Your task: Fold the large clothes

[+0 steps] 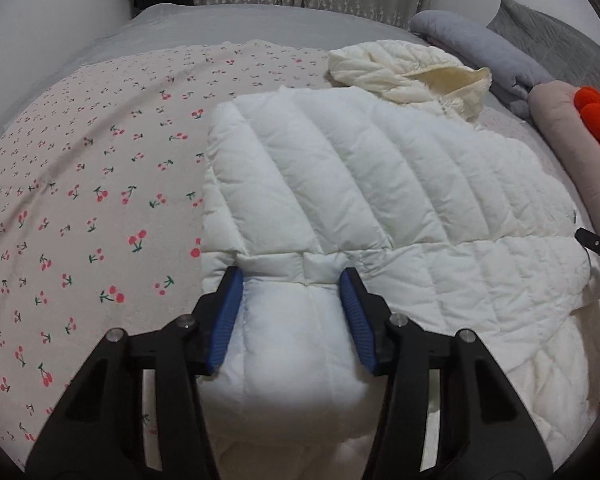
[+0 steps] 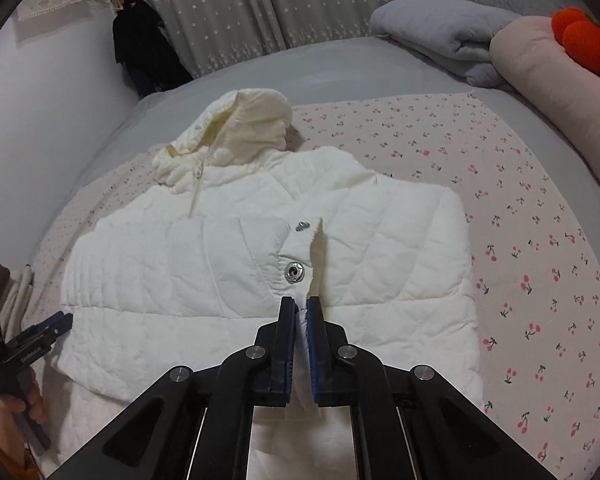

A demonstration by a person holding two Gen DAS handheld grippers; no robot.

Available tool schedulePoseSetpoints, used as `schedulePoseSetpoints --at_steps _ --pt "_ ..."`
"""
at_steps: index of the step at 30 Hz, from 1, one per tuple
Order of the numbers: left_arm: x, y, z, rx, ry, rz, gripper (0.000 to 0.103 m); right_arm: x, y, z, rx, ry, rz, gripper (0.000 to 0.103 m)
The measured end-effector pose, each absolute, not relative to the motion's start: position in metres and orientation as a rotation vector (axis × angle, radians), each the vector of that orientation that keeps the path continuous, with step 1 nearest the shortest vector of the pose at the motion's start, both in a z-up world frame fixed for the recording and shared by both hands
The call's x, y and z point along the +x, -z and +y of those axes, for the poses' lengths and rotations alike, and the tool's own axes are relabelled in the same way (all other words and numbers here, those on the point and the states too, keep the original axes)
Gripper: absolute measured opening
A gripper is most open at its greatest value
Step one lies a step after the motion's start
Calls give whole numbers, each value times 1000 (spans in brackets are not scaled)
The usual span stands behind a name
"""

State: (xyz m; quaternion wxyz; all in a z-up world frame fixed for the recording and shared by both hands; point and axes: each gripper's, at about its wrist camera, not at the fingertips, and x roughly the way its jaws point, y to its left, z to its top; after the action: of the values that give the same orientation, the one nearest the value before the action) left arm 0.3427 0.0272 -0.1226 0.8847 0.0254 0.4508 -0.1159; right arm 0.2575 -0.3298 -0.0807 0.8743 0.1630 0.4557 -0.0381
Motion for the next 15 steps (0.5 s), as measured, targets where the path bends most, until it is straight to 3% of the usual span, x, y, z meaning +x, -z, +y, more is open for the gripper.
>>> schedulePoseSetpoints --at_steps 5,10,13,15 --pt "347 134 48 -15 216 926 54 258 118 -314 184 129 986 6" --pt "343 127 47 4 203 926 54 259 107 -302 73 160 1008 10" --pt "340 115 48 6 199 942 55 255 95 -302 64 150 1018 26" --pt "336 105 48 22 204 949 63 250 86 -306 62 156 1021 42"
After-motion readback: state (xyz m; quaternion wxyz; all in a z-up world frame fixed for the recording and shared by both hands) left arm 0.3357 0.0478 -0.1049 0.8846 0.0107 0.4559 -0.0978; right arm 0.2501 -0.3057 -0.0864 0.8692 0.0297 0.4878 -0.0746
